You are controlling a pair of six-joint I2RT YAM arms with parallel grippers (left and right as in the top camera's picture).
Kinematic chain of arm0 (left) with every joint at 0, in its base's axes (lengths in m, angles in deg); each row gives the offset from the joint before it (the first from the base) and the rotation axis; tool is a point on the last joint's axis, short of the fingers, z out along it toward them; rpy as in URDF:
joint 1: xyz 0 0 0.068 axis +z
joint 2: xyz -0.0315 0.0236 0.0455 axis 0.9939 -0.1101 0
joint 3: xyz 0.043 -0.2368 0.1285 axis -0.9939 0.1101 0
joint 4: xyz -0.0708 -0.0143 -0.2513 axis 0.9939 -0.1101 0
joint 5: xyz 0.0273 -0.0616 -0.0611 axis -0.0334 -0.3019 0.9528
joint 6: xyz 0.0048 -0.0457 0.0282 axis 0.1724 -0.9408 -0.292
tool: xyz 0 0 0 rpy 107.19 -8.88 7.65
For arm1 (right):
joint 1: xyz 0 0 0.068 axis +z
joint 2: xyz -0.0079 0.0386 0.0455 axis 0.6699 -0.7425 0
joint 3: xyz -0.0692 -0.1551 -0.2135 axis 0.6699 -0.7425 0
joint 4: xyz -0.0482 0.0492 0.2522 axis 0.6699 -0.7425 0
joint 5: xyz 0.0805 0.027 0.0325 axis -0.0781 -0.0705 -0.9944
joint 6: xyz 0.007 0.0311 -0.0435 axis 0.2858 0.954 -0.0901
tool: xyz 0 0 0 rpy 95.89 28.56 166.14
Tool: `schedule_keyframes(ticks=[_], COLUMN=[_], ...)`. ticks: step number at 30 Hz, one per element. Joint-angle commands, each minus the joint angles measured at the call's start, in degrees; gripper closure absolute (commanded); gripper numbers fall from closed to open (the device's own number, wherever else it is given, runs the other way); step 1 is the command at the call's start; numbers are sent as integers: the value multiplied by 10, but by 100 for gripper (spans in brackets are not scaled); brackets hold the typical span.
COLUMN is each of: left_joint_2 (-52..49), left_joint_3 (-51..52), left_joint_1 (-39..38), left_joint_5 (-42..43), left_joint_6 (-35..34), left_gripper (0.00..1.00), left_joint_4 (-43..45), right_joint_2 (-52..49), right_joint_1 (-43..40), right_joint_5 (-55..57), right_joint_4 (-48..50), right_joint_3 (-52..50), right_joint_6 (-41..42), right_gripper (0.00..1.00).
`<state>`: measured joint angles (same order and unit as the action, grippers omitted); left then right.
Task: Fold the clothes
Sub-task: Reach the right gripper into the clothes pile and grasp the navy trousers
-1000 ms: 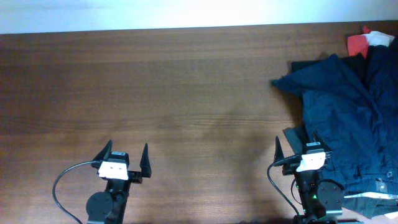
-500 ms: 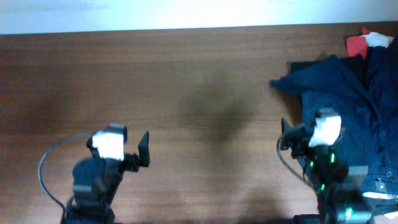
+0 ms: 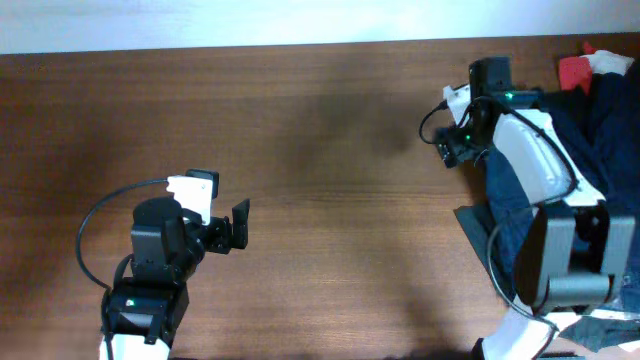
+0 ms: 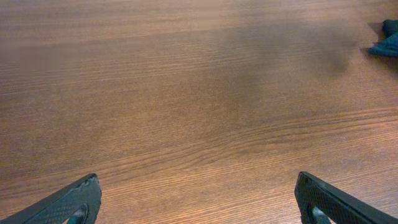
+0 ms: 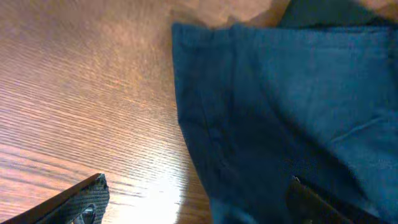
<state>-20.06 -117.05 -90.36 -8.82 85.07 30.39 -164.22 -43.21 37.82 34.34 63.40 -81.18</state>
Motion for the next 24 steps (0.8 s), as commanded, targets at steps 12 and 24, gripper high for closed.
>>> schedule_keyframes(ticks=[12, 24], left_joint_2=[-2, -42], left_joint_3=[-10, -10], left_joint_1=[2, -5], left_joint_5=[10, 137], left_joint_6=[-4, -59], left_gripper=[1, 1], left_joint_4=[4, 51], right_joint_2=[4, -7], right_joint_1=[145, 59], right_joint_5=[-104, -83], right_joint_4=[-22, -411], right_joint_3=[292, 284], right_joint_6=[148, 249], right_gripper=[96, 1])
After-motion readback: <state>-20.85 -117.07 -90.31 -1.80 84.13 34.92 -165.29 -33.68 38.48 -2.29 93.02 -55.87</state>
